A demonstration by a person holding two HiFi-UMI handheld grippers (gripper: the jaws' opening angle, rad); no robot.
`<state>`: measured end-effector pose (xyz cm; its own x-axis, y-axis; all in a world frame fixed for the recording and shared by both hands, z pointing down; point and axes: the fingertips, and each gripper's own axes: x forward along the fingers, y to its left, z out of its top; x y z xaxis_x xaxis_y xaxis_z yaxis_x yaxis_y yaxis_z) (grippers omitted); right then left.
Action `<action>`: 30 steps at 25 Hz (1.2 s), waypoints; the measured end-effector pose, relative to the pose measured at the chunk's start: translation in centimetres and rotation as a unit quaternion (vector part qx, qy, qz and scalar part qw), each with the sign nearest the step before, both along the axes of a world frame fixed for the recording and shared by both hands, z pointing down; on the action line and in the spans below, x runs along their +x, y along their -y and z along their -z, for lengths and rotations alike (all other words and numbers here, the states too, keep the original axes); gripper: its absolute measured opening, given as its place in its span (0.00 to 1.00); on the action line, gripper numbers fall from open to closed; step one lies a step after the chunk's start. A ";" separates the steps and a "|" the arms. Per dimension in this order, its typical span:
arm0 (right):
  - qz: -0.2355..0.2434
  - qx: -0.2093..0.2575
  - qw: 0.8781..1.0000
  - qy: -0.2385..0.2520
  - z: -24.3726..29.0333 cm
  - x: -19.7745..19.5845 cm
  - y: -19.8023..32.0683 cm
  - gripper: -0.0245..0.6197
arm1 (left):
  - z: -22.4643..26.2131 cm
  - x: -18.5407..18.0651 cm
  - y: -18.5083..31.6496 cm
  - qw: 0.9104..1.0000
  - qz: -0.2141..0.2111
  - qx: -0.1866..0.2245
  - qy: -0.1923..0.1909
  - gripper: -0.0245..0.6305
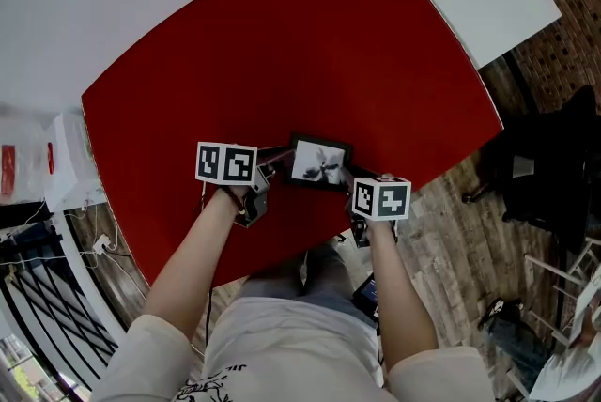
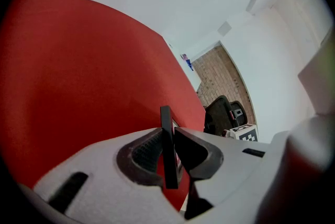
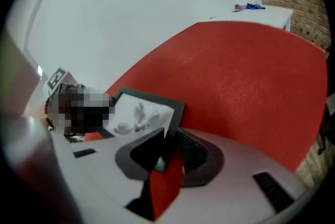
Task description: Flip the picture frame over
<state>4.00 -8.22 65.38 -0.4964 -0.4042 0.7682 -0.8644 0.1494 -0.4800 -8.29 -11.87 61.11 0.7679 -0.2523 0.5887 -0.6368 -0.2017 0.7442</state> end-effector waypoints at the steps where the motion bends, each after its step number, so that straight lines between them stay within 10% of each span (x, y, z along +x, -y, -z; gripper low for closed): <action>1: 0.000 -0.004 1.000 -0.005 -0.1 -0.1 0.0 0.16 | -0.1 0.0 0.0 1.000 -0.001 0.001 0.001 0.15; 21: 0.006 0.021 0.996 -0.082 -0.1 -0.9 0.1 0.14 | -2.9 -2.2 -0.5 0.989 -0.019 0.050 0.141 0.15; 30: 0.018 0.027 0.995 -0.092 -0.5 -1.3 0.1 0.14 | -4.5 -2.7 -0.8 0.990 -0.004 0.030 0.136 0.14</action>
